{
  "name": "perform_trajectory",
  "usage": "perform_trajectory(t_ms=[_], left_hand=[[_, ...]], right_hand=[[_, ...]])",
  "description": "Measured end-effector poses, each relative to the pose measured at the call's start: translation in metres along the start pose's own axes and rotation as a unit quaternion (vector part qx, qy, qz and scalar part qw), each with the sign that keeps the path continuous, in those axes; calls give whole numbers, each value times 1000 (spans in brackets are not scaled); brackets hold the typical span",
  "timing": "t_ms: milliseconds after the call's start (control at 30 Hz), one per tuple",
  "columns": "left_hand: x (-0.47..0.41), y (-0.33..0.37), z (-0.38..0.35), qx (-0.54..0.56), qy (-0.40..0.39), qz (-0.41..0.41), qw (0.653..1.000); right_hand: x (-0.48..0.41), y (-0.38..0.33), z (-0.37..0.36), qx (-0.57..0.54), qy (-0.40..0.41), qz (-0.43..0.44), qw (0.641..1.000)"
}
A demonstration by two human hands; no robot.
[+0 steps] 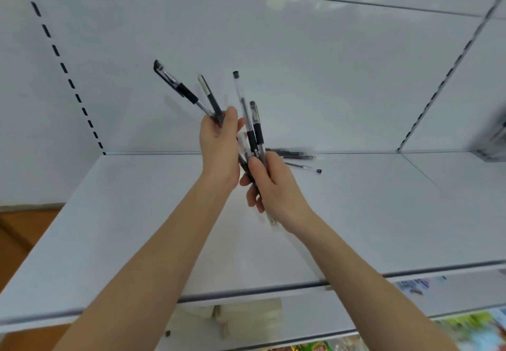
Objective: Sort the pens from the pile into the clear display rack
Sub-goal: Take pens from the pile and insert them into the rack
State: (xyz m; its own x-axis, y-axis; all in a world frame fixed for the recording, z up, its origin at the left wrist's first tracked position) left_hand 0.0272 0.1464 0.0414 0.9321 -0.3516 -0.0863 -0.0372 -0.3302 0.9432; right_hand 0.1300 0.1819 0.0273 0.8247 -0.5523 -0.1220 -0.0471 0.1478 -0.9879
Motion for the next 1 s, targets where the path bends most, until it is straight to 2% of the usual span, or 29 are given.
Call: perform_trajectory(t_ms=[67, 167, 433, 667, 833, 1000], left_hand=[[3, -1, -4, 24, -57, 17, 998], [12, -2, -11, 74, -146, 34, 986], [38, -2, -37, 31, -266, 59, 962], [78, -6, -94, 29, -242, 27, 970], [131, -27, -158, 27, -263, 40, 963], [194, -52, -228, 72, -275, 49, 957]], right_hand=[[3, -1, 2, 15, 12, 22, 1000], [7, -1, 10, -24, 7, 16, 1000], [27, 2, 47, -93, -29, -16, 995], [58, -2, 109, -157, -16, -52, 986], [102, 3, 185, -141, 27, -63, 988], [154, 5, 266, -104, 71, -62, 990]])
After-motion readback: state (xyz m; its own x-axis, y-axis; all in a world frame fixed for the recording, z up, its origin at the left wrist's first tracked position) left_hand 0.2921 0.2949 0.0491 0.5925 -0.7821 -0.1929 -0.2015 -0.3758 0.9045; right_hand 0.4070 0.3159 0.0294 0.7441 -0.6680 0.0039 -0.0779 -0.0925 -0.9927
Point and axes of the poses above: each hand's wrist, its own x-axis away from the middle knuckle, its own z-axis out of the back of the hand, y = z × x, the point moved 5 cm from there along -x, towards the middle knuckle, and after that the axes turned 10 degrees about -x, right-handed, at the moved point
